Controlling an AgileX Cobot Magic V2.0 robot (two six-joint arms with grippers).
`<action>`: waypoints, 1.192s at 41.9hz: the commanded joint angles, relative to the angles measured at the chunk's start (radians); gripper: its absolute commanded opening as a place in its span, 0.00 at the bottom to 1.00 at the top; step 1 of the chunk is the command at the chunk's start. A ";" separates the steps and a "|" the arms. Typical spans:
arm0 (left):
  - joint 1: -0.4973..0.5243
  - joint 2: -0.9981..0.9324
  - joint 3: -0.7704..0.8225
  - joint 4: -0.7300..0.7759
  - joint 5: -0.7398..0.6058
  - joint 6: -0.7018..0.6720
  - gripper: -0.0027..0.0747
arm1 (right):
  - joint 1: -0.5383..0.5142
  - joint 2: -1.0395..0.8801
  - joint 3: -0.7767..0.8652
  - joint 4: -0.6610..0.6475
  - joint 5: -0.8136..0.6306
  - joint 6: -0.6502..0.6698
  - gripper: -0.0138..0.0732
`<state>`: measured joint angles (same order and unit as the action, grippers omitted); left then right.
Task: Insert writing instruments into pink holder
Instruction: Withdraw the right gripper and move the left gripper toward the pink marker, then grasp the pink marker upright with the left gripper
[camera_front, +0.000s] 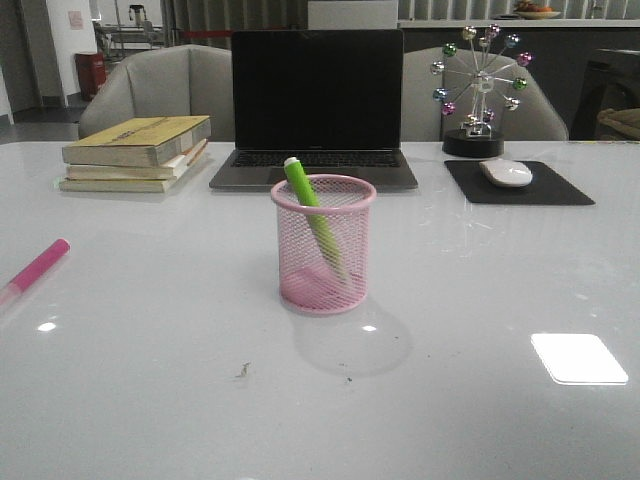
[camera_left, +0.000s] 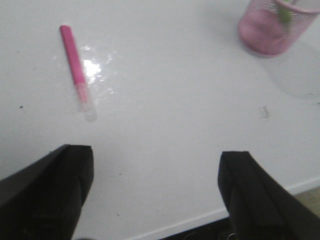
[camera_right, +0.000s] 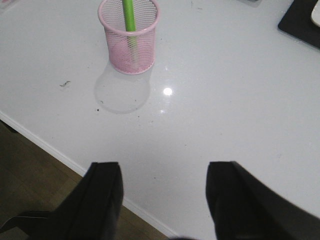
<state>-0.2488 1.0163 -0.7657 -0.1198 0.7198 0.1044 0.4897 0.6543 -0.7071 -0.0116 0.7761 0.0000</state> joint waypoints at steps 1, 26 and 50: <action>0.064 0.123 -0.092 0.002 -0.069 -0.011 0.79 | 0.000 -0.003 -0.027 -0.012 -0.065 -0.009 0.72; 0.169 0.796 -0.551 0.001 -0.045 -0.011 0.79 | 0.000 -0.003 -0.027 -0.012 -0.065 -0.009 0.72; 0.169 1.062 -0.839 0.011 0.076 -0.011 0.79 | 0.000 -0.003 -0.027 -0.012 -0.065 -0.009 0.72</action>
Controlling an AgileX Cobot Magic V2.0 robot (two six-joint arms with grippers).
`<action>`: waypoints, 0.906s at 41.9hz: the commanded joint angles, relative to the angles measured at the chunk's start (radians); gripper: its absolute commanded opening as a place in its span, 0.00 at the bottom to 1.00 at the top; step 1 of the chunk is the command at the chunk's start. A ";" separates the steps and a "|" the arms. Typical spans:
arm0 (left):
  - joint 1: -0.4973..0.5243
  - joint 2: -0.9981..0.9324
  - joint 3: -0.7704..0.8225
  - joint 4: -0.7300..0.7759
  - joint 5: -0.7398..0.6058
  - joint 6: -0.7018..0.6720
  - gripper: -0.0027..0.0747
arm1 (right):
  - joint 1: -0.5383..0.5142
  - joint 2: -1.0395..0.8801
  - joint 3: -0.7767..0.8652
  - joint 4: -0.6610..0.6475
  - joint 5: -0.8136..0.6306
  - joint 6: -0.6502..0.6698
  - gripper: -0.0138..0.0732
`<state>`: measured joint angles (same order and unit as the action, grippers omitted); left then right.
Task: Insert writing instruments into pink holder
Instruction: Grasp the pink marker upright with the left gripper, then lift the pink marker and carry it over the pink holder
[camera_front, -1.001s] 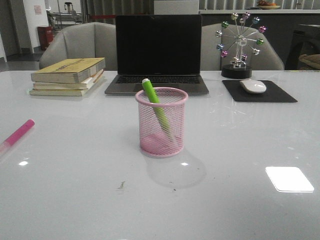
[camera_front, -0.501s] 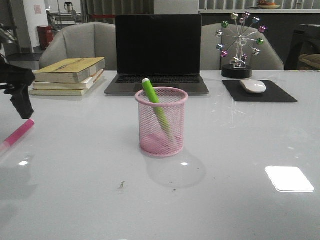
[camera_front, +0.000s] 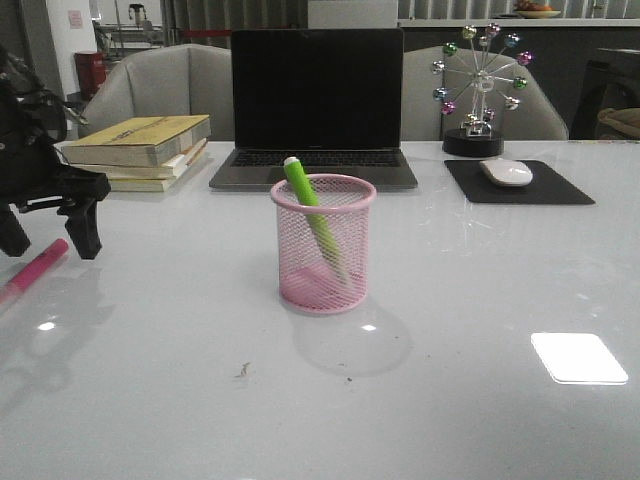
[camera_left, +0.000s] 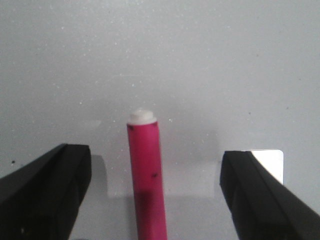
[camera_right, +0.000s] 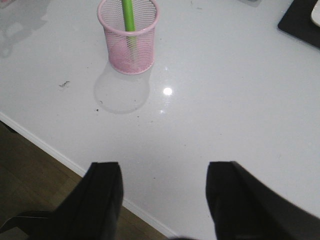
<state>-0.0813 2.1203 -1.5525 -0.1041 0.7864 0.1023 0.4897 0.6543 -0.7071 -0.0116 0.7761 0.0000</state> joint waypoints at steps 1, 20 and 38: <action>0.002 -0.040 -0.056 -0.005 0.017 -0.009 0.79 | 0.000 -0.003 -0.027 -0.012 -0.065 -0.009 0.72; 0.002 -0.022 -0.076 0.003 0.055 -0.009 0.66 | 0.000 -0.003 -0.027 -0.012 -0.065 -0.009 0.72; 0.002 -0.025 -0.076 0.003 0.074 -0.009 0.17 | 0.000 -0.003 -0.027 -0.012 -0.065 -0.009 0.72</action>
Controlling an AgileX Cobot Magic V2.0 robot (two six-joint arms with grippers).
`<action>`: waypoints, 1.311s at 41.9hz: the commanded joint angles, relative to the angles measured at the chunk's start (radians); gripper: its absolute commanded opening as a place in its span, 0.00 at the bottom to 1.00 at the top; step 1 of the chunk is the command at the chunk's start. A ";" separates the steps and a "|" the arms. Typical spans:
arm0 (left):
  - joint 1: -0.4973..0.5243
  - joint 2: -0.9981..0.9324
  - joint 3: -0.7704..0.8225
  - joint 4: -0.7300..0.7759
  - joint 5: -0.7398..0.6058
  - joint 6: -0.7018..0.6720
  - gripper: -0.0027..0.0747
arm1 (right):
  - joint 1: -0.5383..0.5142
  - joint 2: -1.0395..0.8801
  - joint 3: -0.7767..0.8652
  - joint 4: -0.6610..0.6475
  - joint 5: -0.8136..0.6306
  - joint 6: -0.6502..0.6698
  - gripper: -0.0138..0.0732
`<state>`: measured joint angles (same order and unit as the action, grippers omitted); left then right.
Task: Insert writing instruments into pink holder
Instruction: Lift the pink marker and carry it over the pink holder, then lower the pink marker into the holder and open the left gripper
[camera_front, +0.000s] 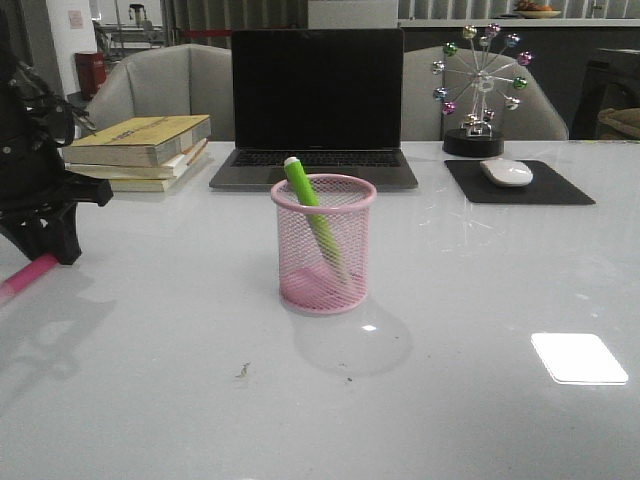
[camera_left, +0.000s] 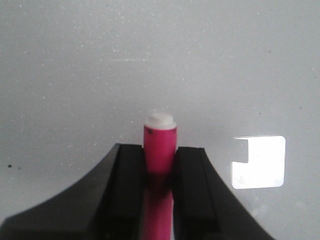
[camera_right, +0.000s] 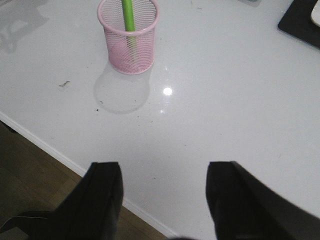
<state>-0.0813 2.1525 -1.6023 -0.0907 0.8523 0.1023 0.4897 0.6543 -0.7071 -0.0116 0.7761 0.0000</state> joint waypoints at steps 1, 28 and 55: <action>0.002 -0.060 -0.026 -0.011 0.008 -0.009 0.15 | 0.000 -0.003 -0.027 -0.012 -0.065 -0.009 0.72; -0.155 -0.677 0.516 -0.224 -0.720 0.100 0.15 | 0.000 -0.003 -0.027 -0.012 -0.065 -0.009 0.72; -0.722 -0.470 0.651 -0.224 -1.744 0.026 0.15 | 0.000 -0.003 -0.027 -0.012 -0.065 -0.009 0.72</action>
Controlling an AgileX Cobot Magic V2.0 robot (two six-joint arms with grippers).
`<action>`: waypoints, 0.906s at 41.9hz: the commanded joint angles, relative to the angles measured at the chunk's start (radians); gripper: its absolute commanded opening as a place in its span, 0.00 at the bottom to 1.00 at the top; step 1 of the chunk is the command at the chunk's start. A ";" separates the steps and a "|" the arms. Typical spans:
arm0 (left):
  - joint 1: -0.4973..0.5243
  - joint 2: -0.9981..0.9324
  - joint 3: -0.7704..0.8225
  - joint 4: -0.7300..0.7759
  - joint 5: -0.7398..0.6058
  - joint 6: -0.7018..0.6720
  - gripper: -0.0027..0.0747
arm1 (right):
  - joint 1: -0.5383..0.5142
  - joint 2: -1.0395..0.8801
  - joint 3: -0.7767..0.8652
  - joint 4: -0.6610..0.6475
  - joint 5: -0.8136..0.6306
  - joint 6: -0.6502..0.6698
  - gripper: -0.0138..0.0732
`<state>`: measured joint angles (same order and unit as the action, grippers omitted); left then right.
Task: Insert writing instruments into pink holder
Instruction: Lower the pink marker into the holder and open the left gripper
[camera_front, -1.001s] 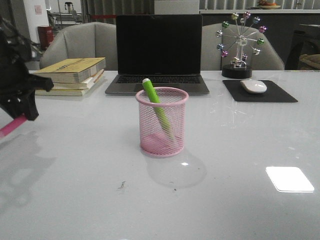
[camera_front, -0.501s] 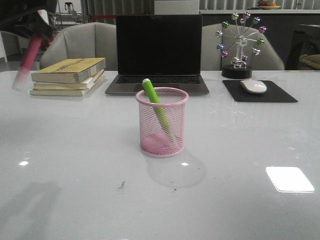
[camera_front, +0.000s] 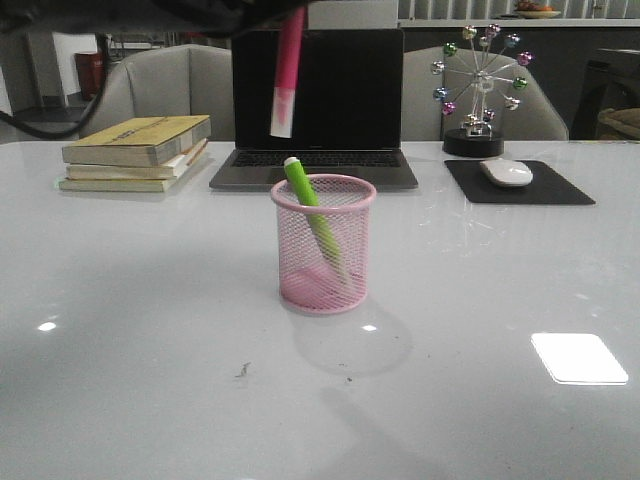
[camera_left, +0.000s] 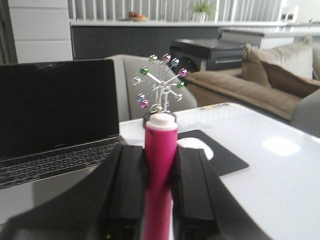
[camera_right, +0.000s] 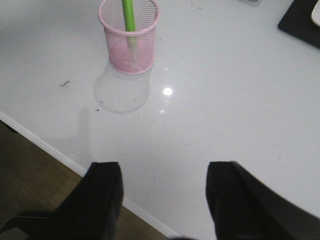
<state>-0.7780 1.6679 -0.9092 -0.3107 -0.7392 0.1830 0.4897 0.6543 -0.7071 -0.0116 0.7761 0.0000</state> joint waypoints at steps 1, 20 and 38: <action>-0.028 0.030 -0.051 -0.004 -0.157 -0.079 0.15 | 0.000 -0.003 -0.027 -0.012 -0.065 -0.009 0.72; -0.032 0.186 -0.122 0.019 -0.143 -0.129 0.47 | 0.000 -0.003 -0.027 -0.012 -0.065 -0.009 0.72; 0.003 -0.204 -0.142 0.077 0.605 0.091 0.62 | 0.000 -0.003 -0.027 -0.012 -0.065 -0.009 0.72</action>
<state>-0.7926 1.6075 -1.0084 -0.2407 -0.2673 0.2415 0.4897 0.6543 -0.7071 -0.0116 0.7761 0.0000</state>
